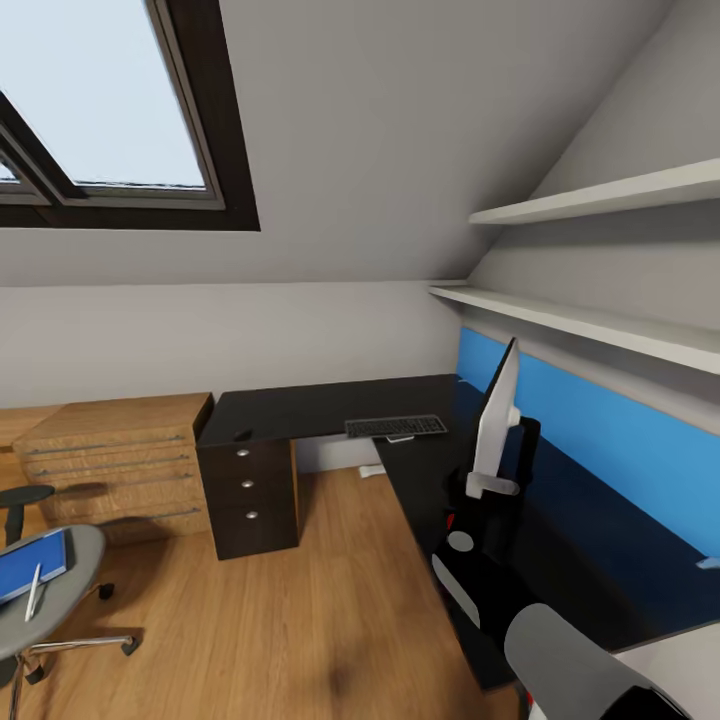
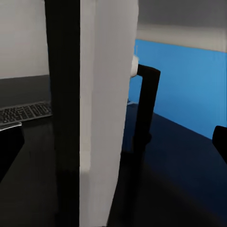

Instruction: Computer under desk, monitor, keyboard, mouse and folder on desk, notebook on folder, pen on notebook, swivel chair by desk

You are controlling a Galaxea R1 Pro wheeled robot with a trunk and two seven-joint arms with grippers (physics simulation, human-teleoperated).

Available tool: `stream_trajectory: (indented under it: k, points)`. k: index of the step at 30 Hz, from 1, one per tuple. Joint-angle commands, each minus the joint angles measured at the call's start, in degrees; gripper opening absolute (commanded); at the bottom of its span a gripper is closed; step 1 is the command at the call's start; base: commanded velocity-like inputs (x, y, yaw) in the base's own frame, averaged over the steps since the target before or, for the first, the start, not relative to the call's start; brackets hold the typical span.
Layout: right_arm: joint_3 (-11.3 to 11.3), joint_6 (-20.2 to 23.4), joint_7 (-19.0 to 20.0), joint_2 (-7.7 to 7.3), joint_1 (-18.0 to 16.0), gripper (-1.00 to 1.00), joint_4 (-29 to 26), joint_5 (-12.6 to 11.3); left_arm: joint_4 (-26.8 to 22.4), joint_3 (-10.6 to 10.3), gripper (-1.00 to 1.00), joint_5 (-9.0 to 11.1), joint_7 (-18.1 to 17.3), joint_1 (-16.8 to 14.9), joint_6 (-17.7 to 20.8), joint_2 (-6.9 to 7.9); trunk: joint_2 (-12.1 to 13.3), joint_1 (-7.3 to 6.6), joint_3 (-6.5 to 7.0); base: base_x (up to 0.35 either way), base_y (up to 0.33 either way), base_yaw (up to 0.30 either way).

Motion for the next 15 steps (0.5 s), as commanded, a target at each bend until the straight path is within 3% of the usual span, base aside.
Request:
stream_trajectory:
  k: [1, 6, 15]
  points:
    - [0.41, -0.32, -0.31, -0.05, -0.09, 1.0, 0.02, -0.58, 0.03, 0.08, 1.0, 0.07, -0.02, -0.04, -0.15, -0.02, -0.08, 0.03, -0.1, 0.138, 0.204, 0.0]
    - [0.42, -0.32, -0.33, -0.05, -0.09, 1.0, 0.04, -0.59, 0.05, 0.08, 1.0, 0.07, -0.03, -0.04, -0.15, -0.03, -0.08, 0.03, -0.1, 0.083, 0.127, 0.0]
    - [0.42, -0.32, -0.33, -0.05, -0.09, 1.0, 0.04, -0.53, 0.03, 0.08, 1.0, 0.07, -0.02, -0.04, -0.15, -0.04, -0.08, 0.03, -0.1, 0.051, 0.02, 0.0]
